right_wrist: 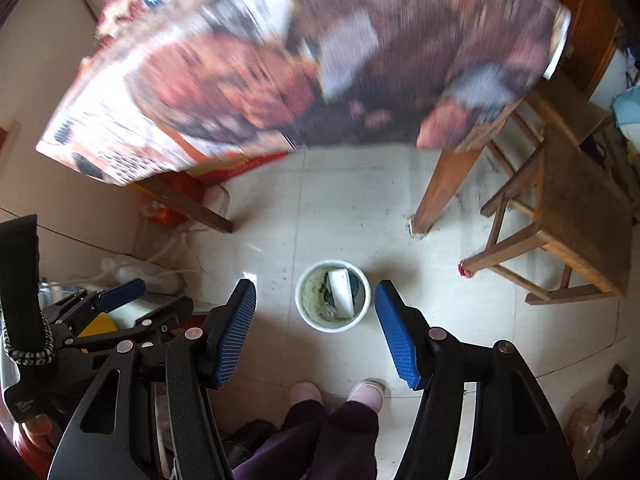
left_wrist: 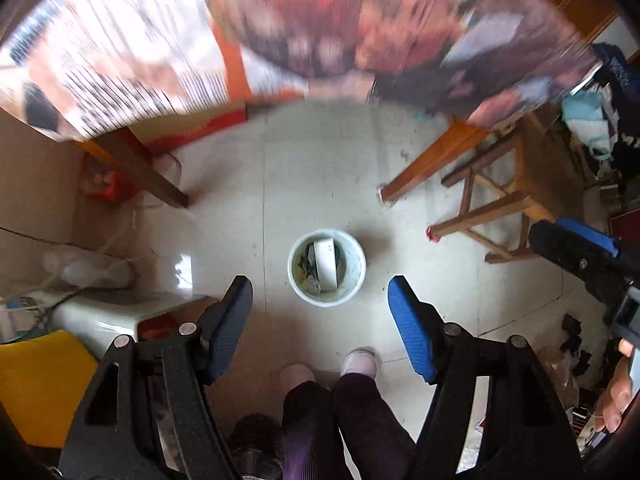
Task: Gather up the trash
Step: 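Bring both open grippers back from the bin to the table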
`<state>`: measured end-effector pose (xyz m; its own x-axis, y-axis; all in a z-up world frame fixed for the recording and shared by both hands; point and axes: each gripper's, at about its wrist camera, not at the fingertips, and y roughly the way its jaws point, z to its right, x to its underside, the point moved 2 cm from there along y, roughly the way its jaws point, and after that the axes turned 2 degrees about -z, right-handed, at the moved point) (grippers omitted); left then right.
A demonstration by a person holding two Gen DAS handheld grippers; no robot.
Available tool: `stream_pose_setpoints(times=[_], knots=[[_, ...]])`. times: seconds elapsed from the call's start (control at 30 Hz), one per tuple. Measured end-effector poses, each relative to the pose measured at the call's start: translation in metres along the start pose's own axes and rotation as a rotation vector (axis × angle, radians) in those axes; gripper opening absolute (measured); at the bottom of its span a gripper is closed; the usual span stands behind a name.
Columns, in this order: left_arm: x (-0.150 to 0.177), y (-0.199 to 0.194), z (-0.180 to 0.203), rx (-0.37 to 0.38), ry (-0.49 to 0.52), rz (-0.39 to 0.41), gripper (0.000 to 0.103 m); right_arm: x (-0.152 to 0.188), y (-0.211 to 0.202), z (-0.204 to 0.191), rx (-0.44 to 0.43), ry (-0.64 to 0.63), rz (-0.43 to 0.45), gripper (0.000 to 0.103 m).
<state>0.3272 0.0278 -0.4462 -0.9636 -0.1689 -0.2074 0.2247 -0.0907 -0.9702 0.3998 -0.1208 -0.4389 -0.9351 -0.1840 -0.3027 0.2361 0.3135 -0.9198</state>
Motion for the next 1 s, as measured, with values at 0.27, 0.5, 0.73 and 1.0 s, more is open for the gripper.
stream_pose_setpoints(times=[0.27,0.5,0.73,1.0], knots=[[-0.009,-0.149,0.005,0.01,0.016,0.2,0.069,-0.003,-0.115,-0.041,-0.013,-0.021,0.146,0.058],[-0.002,-0.258,0.007,0.036,0.033,0.363,0.069,0.0,-0.205,-0.074,-0.008,-0.052,0.295,0.058],[0.013,-0.34,-0.001,0.057,0.046,0.523,0.069,0.007,-0.283,-0.095,0.011,-0.048,0.498,0.068],[0.022,-0.397,-0.011,0.065,0.066,0.683,0.087,0.015,-0.333,-0.109,0.077,-0.041,0.688,0.088]])
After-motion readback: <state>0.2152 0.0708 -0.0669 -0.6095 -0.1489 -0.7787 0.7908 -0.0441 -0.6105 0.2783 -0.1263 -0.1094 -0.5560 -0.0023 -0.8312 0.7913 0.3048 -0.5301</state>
